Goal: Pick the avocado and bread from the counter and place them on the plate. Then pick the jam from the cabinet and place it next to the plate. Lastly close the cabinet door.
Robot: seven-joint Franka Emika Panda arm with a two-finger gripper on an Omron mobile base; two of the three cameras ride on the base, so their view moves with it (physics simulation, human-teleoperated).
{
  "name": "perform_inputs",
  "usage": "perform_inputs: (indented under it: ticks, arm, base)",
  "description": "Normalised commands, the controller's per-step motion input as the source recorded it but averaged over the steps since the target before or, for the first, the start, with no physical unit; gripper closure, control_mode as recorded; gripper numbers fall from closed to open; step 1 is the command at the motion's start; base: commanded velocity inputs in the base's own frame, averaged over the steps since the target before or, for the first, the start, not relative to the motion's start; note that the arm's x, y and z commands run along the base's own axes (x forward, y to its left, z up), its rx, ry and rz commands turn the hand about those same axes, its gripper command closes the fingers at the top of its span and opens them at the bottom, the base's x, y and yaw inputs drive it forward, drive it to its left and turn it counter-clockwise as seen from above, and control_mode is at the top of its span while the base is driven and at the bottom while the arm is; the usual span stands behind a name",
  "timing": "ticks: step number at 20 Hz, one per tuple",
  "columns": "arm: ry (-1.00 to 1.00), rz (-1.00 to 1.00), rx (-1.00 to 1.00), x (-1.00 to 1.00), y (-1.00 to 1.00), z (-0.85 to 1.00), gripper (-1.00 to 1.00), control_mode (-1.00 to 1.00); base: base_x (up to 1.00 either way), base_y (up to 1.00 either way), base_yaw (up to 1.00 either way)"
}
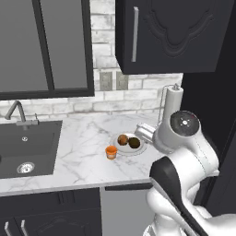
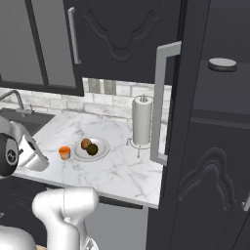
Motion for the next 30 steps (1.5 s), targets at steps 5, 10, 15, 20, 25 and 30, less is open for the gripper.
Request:
perform_inputs:
  ticks: [5, 10, 15, 20, 25, 30]
  arm:
    - [0.01, 0.0, 0.06, -0.31, -0.92, 0.0, -1.0, -1.0]
    - [-0.01, 0.0, 0.05, -0.09, -0.84, -0.02, -1.0, -1.0]
    - [-0.1, 0.0, 0.0, 0.0, -0.33, -0.36, -1.0, -1.0]
    - [-0.21, 0.0, 0.0, 0.0, 0.0, -0.46, -1.0, -1.0]
    - [-0.18, 0.0, 0.0, 0.0, 0.01, -0.17, -1.0, -1.0]
    - [-0.16, -0.02, 0.0, 0.0, 0.03, 0.0, -1.0, -1.0]
  base:
    - [0.0, 0.0, 0.0]
    - [0.0, 0.0, 0.0]
    - [0.0, 0.0, 0.0]
    - [0.0, 0.0, 0.0]
    - [0.0, 0.0, 0.0]
    - [0.0, 0.0, 0.0]
